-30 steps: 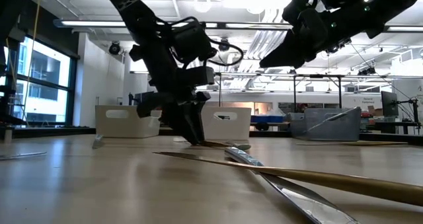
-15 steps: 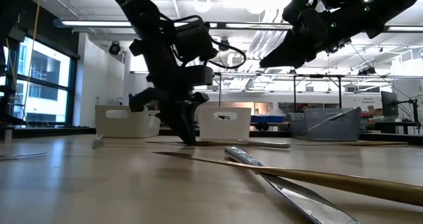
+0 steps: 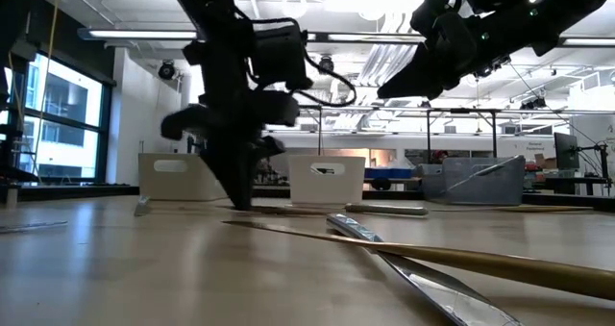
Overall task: Sort silverware by color (type)
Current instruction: Put the top left gold table knife into the gray bin
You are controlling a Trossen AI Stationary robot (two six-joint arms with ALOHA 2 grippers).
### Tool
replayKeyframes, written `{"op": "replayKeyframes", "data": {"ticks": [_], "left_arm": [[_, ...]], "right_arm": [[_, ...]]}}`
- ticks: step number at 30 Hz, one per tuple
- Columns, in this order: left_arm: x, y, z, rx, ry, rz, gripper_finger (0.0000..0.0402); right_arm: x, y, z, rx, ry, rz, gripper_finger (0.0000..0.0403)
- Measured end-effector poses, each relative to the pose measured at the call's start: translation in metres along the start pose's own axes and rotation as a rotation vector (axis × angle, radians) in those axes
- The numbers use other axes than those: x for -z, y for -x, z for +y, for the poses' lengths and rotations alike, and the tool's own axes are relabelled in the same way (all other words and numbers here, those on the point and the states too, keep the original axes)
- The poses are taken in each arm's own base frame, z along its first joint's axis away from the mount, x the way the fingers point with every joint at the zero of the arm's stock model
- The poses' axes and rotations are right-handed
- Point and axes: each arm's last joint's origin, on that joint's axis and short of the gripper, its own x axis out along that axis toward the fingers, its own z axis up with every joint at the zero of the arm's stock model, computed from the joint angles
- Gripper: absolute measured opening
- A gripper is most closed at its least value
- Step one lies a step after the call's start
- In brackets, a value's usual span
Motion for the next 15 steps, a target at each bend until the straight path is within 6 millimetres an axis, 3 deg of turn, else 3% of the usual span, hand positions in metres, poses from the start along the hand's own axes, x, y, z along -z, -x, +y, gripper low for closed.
{"op": "replayKeyframes", "data": {"ticks": [5, 15], "left_arm": [[-0.002, 0.017, -0.002, -0.013, 0.042, -0.033, 0.0001], [-0.002, 0.020, 0.001, -0.020, 0.123, -0.050, 0.0001]], "right_arm": [[0.000, 0.000, 0.000, -0.001, 0.000, 0.001, 0.0001], [0.000, 0.000, 0.000, -0.002, 0.000, 0.001, 0.0001]]}}
